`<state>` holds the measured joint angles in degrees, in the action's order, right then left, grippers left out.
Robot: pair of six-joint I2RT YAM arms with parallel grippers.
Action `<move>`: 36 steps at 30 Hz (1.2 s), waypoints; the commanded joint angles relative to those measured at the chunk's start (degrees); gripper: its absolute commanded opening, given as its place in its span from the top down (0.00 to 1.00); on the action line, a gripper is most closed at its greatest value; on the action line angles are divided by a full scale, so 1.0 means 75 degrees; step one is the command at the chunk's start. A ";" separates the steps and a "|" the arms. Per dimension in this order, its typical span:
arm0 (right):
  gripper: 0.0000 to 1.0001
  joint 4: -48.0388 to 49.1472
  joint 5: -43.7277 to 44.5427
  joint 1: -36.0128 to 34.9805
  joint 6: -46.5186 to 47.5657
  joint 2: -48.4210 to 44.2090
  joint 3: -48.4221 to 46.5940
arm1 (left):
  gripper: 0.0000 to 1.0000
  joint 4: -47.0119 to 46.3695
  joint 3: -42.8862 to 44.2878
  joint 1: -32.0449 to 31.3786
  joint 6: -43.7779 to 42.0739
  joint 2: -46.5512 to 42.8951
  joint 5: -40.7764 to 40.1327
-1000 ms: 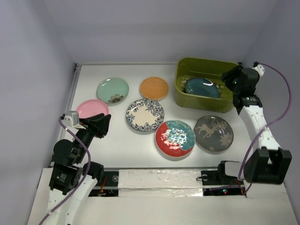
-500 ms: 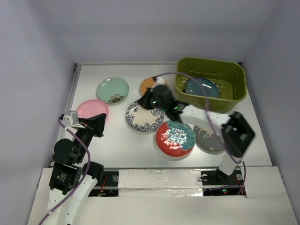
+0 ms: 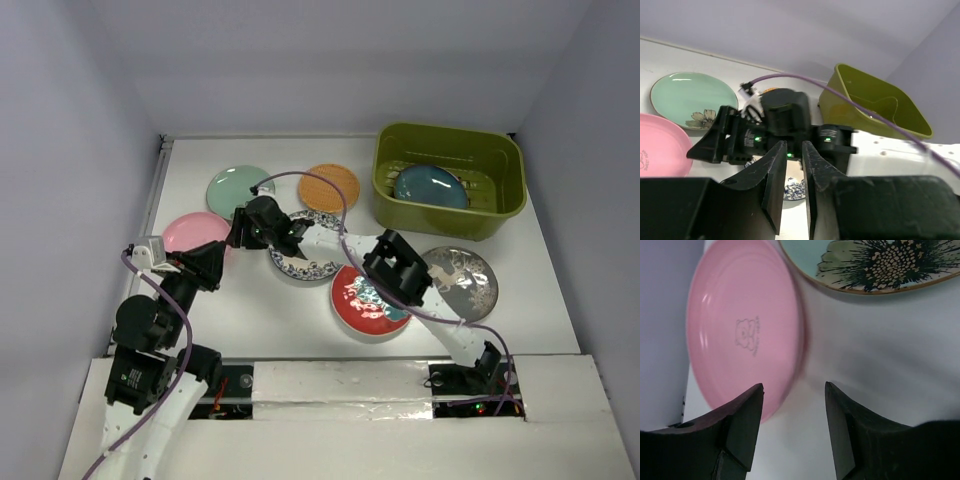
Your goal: Place the plates into the plastic bin on the countertop
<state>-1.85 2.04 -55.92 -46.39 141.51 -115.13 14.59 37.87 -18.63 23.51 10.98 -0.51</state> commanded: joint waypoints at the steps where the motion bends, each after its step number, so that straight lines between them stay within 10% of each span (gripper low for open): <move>1: 0.42 -0.0666 -0.0445 0.0038 -0.0166 0.0605 -0.1145 | 0.83 -0.0258 0.0084 0.0023 0.0041 0.0059 0.0033; 14: 1.00 0.1510 -0.0367 -0.0102 -0.0881 -0.0363 0.0829 | 0.78 -0.0223 0.0096 0.0023 0.0065 0.0071 -0.0013; 27: 1.00 0.2439 0.2363 0.0388 0.0524 -0.5119 0.4556 | 0.72 -0.0140 0.0119 0.0094 0.0159 -0.0093 -0.0318; 36: 1.00 0.0625 0.3112 0.3879 0.2000 -0.8788 0.6738 | 0.67 -0.0164 0.0072 0.0094 0.0217 0.0094 -0.0341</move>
<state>8.08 19.18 -31.35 -38.02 80.20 -66.11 15.03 37.87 -18.15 24.53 11.03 -2.24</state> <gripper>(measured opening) 0.032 0.329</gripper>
